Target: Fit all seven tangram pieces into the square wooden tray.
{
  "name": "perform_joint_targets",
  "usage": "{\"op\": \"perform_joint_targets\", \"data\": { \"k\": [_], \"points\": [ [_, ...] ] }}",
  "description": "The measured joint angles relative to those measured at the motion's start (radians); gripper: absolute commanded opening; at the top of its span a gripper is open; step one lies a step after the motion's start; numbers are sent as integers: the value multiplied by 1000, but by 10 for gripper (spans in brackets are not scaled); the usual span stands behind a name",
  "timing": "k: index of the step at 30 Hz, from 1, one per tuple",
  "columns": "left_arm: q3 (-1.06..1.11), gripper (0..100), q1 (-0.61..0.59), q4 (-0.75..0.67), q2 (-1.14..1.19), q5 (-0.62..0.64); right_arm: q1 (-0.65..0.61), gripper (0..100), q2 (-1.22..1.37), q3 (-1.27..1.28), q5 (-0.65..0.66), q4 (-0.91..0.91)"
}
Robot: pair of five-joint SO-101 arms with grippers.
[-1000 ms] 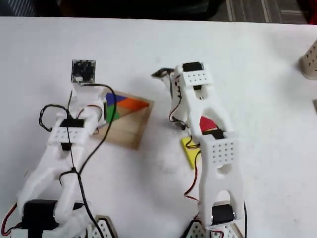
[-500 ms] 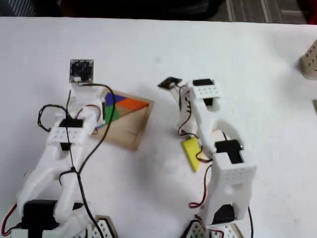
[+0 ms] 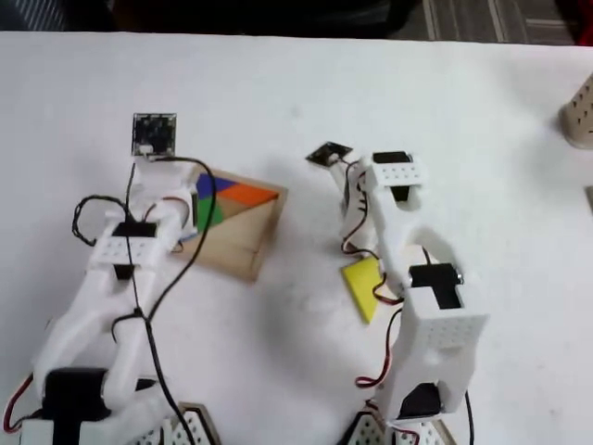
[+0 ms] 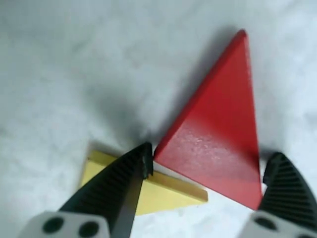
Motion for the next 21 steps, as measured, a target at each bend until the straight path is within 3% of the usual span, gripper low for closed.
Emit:
{"op": "perform_joint_targets", "data": {
  "k": [3, 8, 12, 21],
  "points": [
    [-21, 20, -6, -8, 37, 0, -11, 330, 3, -9, 0, 0],
    [-32, 20, -9, -14, 46, 0, -11, 197, 9, -23, 0, -3],
    [-34, 20, -9, -14, 46, 0, -11, 191, 9, -38, -5, -17],
    [-34, 20, -11, -14, 46, 0, -14, 188, 9, -49, -227, -6]
  ]
}}
